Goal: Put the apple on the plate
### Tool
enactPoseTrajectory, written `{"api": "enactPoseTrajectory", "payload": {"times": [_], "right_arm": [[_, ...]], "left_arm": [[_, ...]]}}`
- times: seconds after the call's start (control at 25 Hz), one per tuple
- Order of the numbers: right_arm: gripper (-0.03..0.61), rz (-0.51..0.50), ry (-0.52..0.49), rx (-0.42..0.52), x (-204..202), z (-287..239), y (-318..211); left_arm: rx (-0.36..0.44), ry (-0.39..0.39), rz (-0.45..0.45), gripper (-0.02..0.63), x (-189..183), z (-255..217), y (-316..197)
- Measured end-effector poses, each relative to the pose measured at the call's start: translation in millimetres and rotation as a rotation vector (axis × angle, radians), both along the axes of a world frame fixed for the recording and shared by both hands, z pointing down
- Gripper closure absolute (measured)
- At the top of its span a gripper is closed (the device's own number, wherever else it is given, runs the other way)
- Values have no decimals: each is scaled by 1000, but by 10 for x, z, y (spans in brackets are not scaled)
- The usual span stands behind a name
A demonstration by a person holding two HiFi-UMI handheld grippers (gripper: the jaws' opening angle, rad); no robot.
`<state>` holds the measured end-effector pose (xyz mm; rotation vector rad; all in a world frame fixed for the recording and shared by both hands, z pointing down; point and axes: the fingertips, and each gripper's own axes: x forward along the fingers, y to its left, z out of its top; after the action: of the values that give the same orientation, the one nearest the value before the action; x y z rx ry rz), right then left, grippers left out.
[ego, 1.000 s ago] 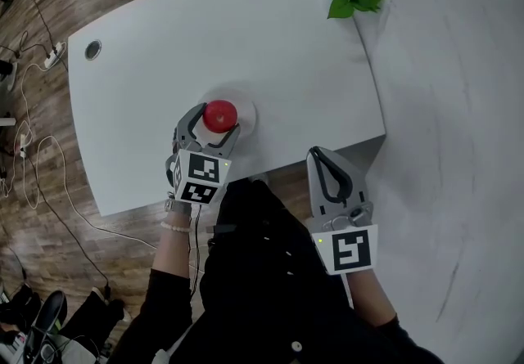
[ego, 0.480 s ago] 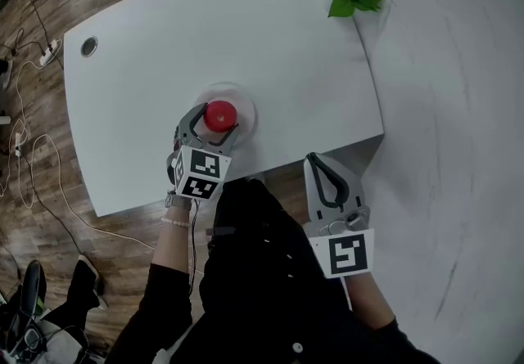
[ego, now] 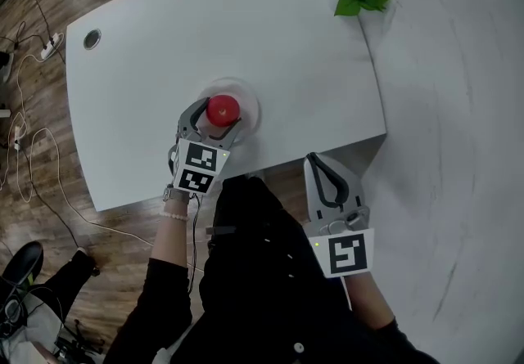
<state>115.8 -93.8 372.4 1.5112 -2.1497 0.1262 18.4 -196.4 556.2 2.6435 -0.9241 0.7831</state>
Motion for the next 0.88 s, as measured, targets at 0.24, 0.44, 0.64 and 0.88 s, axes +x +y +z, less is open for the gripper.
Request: {"api": "enactPoseTrajectory", "payload": {"times": [0.24, 0.44, 0.64, 0.88], "right_arm": [[535, -3, 11, -25, -22, 60, 16], [535, 0, 17, -41, -30, 95, 28], [535, -3, 12, -48, -57, 135, 36], [535, -22, 10, -47, -114, 146, 11]], "left_arm": [[-15, 12, 6, 262, -14, 32, 13], [-15, 13, 7, 261, -36, 37, 19], [12, 34, 17, 261, -35, -140, -25], [0, 49, 10, 261, -92, -222, 17]]}}
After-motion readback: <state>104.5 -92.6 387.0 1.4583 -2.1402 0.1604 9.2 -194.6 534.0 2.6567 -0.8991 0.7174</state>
